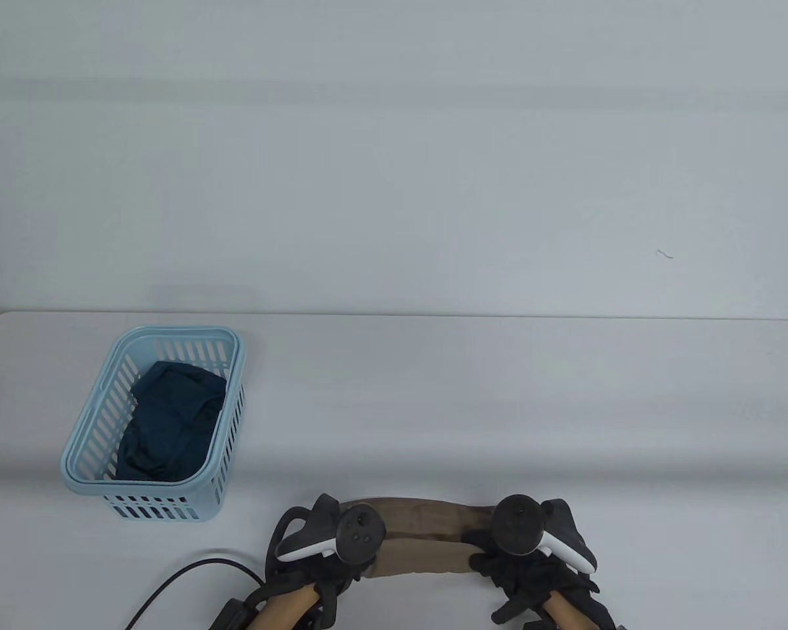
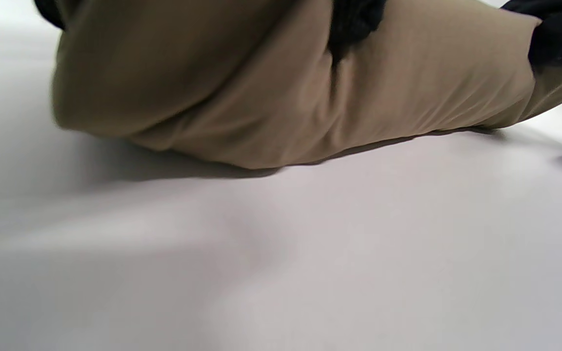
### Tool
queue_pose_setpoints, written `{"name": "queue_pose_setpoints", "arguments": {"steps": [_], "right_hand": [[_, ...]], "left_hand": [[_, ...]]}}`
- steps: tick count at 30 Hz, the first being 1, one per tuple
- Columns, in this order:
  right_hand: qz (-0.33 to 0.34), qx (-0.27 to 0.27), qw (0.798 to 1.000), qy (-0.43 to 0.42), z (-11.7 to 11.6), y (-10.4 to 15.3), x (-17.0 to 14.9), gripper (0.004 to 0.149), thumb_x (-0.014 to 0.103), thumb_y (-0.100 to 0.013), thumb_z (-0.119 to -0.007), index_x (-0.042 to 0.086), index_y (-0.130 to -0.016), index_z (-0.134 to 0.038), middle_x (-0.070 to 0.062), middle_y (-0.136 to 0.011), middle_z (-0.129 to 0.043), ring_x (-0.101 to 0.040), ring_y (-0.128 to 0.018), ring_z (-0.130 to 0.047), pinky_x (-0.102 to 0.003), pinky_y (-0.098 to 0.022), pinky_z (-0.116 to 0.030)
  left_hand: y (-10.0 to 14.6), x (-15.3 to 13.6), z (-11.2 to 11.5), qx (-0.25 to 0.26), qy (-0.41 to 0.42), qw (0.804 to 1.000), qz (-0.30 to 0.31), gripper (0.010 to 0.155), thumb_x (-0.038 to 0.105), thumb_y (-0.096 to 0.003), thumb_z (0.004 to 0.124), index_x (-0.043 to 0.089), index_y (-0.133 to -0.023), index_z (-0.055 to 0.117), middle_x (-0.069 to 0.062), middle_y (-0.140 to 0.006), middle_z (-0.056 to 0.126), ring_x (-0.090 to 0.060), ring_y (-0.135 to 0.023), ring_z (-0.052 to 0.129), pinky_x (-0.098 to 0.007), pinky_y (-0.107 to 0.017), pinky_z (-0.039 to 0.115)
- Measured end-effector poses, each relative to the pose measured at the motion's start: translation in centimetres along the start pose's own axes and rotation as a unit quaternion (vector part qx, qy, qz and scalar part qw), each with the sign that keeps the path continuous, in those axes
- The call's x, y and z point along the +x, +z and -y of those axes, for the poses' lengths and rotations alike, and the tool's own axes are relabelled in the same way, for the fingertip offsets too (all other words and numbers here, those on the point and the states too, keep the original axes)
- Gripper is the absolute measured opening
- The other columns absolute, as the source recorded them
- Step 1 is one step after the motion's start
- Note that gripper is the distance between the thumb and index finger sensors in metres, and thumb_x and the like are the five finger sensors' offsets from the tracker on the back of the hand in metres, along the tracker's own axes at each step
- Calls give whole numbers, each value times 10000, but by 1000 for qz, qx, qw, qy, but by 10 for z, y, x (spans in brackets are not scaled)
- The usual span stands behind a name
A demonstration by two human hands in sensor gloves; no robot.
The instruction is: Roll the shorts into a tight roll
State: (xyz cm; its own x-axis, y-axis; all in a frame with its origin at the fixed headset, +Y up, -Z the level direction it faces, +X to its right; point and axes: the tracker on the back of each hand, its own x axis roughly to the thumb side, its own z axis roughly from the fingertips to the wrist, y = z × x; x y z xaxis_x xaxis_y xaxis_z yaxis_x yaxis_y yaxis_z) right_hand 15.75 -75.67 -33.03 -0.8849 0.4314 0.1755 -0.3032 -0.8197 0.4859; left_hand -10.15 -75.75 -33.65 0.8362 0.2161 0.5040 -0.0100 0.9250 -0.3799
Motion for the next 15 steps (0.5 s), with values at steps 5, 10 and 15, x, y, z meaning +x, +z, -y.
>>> {"name": "queue_pose_setpoints", "arguments": {"steps": [5, 10, 15], "right_hand": [[-14, -4, 1000, -15, 1, 0, -4, 542, 375, -476, -660, 119, -948, -729, -139, -854, -878, -322, -726, -862, -718, -674, -414], [-34, -51, 998, 0, 3, 0, -5, 536, 399, -469, -669, 135, -927, -756, -114, -828, -901, -311, -711, -870, -712, -673, -434], [-55, -103, 993, 22, 1, -2, -4, 542, 408, -474, -657, 133, -932, -748, -120, -843, -886, -321, -729, -852, -718, -675, -422]], "left_hand": [[-2, 0, 2, -20, 9, 1000, -3, 563, 291, -529, 607, 86, -1053, 612, -71, -738, 957, -246, -550, 1015, -640, -645, 650], [17, 6, -22, 42, -8, 999, 23, 663, 320, -535, 677, 37, -1100, 477, -278, -1103, 601, -509, -964, 699, -753, -667, 446], [28, 16, -26, 22, -18, 997, 67, 479, 311, -543, 684, 123, -983, 706, -290, -1145, 483, -544, -1019, 565, -780, -658, 346]]}}
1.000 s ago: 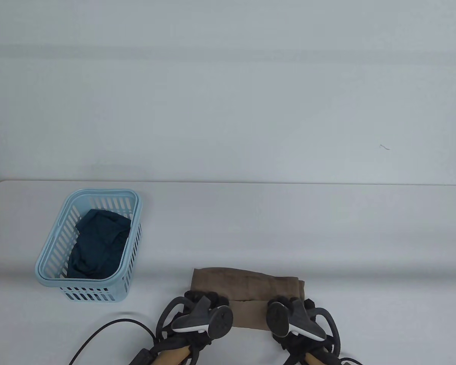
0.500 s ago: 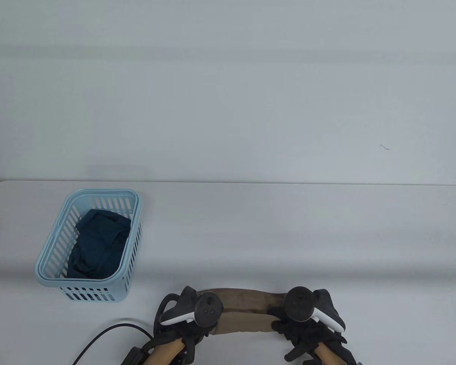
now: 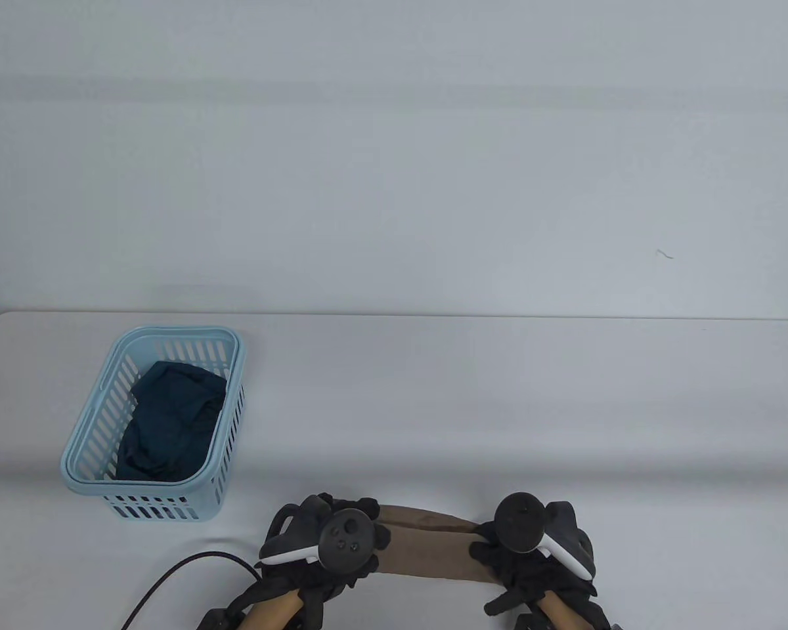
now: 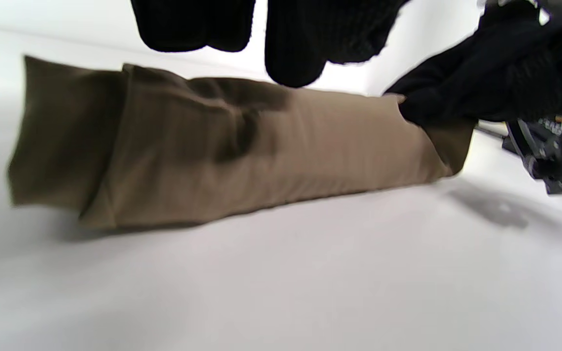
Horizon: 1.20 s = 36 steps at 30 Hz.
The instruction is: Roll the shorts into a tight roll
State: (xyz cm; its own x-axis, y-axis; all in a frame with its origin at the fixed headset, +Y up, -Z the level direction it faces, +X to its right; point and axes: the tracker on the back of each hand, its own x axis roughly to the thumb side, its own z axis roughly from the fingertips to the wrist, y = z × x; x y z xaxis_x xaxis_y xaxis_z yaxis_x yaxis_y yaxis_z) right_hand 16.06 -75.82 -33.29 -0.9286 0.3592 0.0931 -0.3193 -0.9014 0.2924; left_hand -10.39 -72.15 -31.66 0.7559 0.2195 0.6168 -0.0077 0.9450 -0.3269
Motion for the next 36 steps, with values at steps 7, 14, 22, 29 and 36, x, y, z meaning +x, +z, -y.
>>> {"name": "queue_pose_setpoints", "arguments": {"steps": [7, 14, 22, 29, 36], "right_hand": [[64, -84, 992, 66, 3, 14, 12, 628, 375, -494, -657, 162, -1064, -501, -136, -1117, -544, -398, -1013, -535, -732, -697, -330], [144, -56, 985, 79, -5, 19, 26, 562, 337, -500, -662, 209, -1039, -569, -89, -1139, -529, -375, -1059, -486, -692, -722, -368], [135, 32, 981, 134, -23, 8, 28, 619, 329, -506, -656, 211, -1075, -442, -94, -1169, -377, -382, -1076, -430, -681, -723, -373], [126, 38, 981, 139, -25, 4, 28, 604, 312, -513, -651, 221, -1066, -426, -84, -1165, -360, -387, -1073, -429, -663, -726, -395], [123, 30, 972, 196, -26, 3, 29, 613, 290, -511, -667, 242, -1060, -400, -65, -1156, -376, -373, -1044, -494, -609, -716, -486]], "left_hand": [[-11, 0, 14, -16, -41, 999, -26, 540, 310, -552, 666, 107, -1050, 621, -298, -1153, 450, -563, -1029, 516, -783, -654, 322], [-17, -3, 23, -31, -50, 997, -45, 572, 320, -563, 644, 103, -1082, 540, -281, -1162, 462, -546, -1053, 531, -788, -652, 348], [-26, -10, 35, -61, -9, 996, -64, 614, 320, -583, 601, 72, -1101, 384, -282, -1164, 366, -543, -1063, 447, -783, -656, 330], [-23, -12, 29, -53, -6, 997, -52, 633, 333, -583, 594, 63, -1108, 366, -287, -1166, 337, -551, -1064, 415, -784, -649, 290], [1, -17, -1, 51, 13, 998, -45, 643, 341, -579, 596, 55, -1114, 385, -289, -1165, 372, -557, -1058, 444, -784, -645, 290]]}}
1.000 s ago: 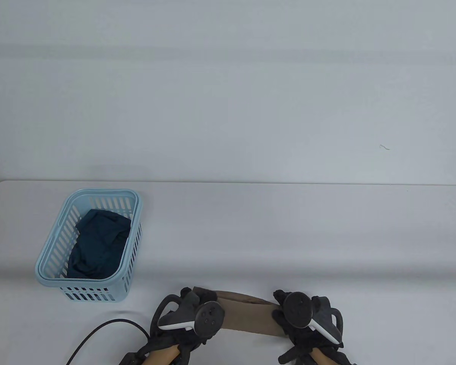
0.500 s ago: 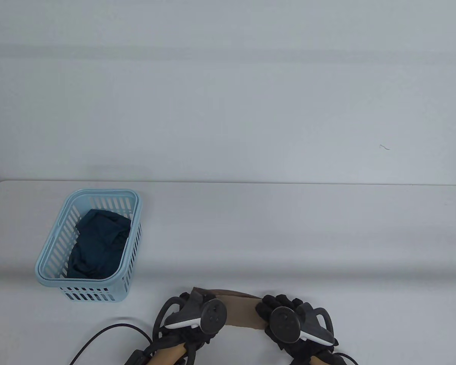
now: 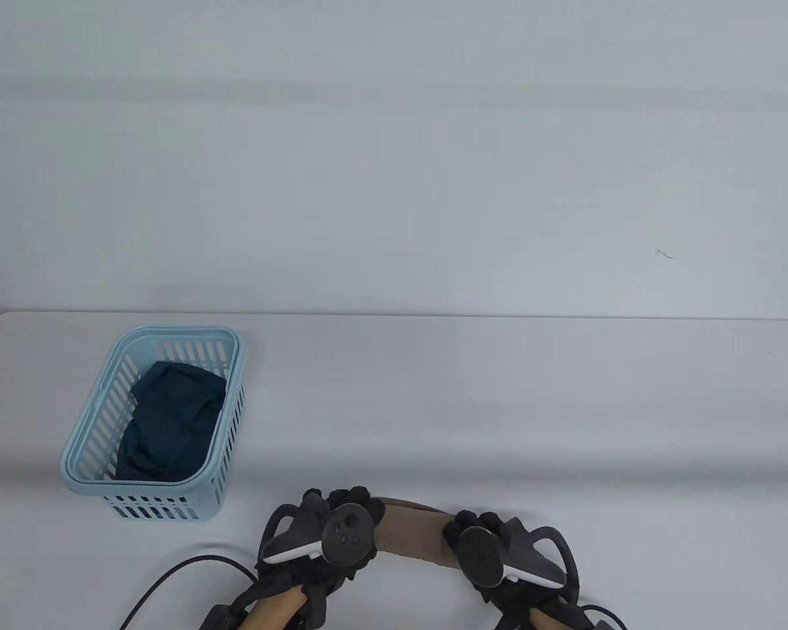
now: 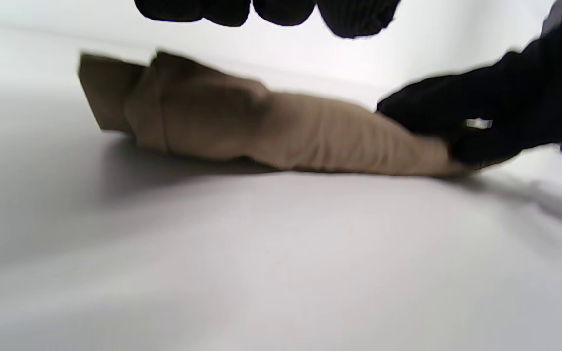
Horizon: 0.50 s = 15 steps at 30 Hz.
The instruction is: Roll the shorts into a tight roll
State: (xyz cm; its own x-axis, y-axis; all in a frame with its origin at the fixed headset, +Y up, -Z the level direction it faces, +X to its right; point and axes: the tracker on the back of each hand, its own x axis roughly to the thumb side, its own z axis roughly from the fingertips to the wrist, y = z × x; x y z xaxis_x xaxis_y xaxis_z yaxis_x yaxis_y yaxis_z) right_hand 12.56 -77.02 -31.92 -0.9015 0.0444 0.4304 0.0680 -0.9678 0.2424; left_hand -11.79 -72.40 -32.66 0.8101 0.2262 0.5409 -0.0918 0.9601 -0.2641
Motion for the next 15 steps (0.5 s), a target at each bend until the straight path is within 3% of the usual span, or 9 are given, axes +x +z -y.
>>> {"name": "queue_pose_setpoints", "arguments": {"steps": [6, 15], "right_hand": [[-28, -24, 999, 17, 1, -4, -10, 625, 323, -496, -676, 236, -1058, -417, -75, -1137, -430, -369, -984, -579, -551, -679, -571], [-159, -38, 987, -10, 6, -18, -56, 635, 372, -485, -675, 211, -1057, -451, -112, -1099, -499, -360, -894, -667, -477, -623, -631]], "left_hand": [[11, -6, -11, 39, 10, 999, -5, 640, 344, -579, 596, 58, -1114, 394, -290, -1165, 376, -560, -1057, 447, -785, -645, 292], [7, -8, -4, 15, 14, 1000, -11, 636, 346, -579, 594, 61, -1115, 402, -293, -1164, 380, -562, -1056, 447, -786, -643, 289]]}}
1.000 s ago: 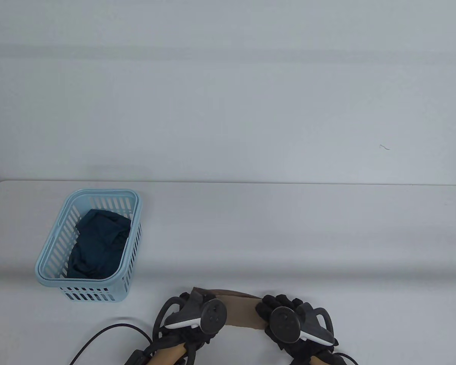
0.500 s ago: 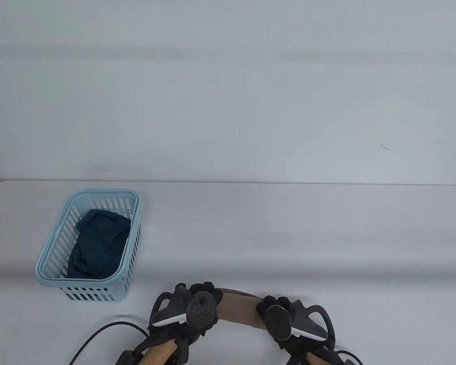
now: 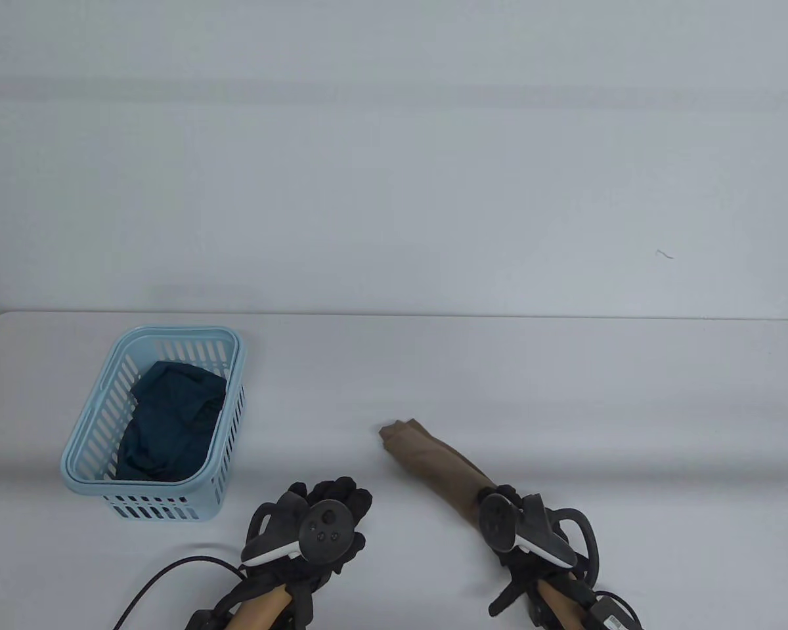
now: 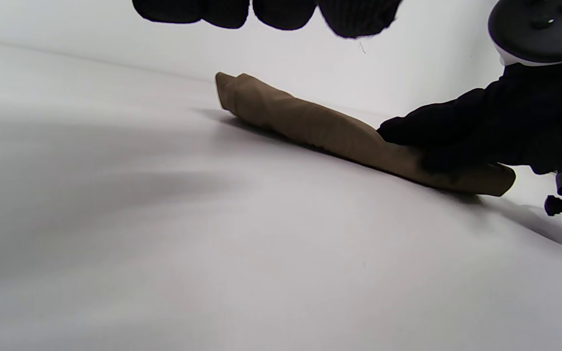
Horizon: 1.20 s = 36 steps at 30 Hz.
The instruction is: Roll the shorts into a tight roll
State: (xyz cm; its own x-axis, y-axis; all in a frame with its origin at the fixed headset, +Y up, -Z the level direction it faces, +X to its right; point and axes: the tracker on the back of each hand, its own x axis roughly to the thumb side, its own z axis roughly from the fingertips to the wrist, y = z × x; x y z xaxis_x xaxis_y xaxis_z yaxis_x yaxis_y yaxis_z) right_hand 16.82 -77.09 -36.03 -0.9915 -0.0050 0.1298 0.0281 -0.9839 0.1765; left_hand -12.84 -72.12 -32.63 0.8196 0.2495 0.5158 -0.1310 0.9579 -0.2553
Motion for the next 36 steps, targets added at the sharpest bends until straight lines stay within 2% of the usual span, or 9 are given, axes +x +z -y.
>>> {"name": "queue_pose_setpoints", "arguments": {"steps": [6, 11, 20, 28, 36], "right_hand": [[-88, -4, 996, -10, 2, -16, -37, 647, 389, -479, -675, 195, -1058, -462, -129, -1080, -525, -360, -851, -702, -453, -599, -652], [-172, -3, 985, -28, 4, -25, -75, 651, 390, -477, -678, 186, -1057, -465, -138, -1074, -531, -365, -842, -707, -448, -593, -657], [-281, -6, 959, -44, 3, -23, -134, 656, 390, -477, -679, 162, -1056, -472, -161, -1062, -543, -372, -825, -716, -443, -583, -664], [-328, -8, 943, -50, 3, -19, -156, 656, 389, -479, -678, 150, -1056, -476, -174, -1057, -545, -374, -819, -719, -443, -580, -667], [-329, -10, 943, -48, 1, -19, -157, 660, 389, -487, -667, 136, -1062, -464, -184, -1058, -537, -382, -826, -706, -454, -593, -656]], "left_hand": [[-1, 0, 3, -10, 1, 1000, 0, 635, 347, -579, 594, 59, -1114, 408, -295, -1164, 382, -562, -1055, 451, -785, -643, 289], [-1, 0, 4, -18, 2, 1000, -1, 634, 346, -580, 594, 59, -1114, 411, -294, -1163, 386, -563, -1054, 453, -785, -642, 289], [0, -1, 4, -31, 4, 1000, -5, 633, 347, -580, 593, 59, -1114, 411, -297, -1163, 389, -565, -1053, 455, -786, -641, 287], [-1, -1, 5, -35, 6, 999, -5, 634, 348, -580, 592, 59, -1115, 412, -296, -1163, 391, -564, -1053, 457, -785, -641, 286], [-2, -1, 7, -37, 8, 999, -2, 634, 348, -581, 592, 60, -1115, 411, -296, -1163, 390, -565, -1053, 456, -786, -641, 285]]}}
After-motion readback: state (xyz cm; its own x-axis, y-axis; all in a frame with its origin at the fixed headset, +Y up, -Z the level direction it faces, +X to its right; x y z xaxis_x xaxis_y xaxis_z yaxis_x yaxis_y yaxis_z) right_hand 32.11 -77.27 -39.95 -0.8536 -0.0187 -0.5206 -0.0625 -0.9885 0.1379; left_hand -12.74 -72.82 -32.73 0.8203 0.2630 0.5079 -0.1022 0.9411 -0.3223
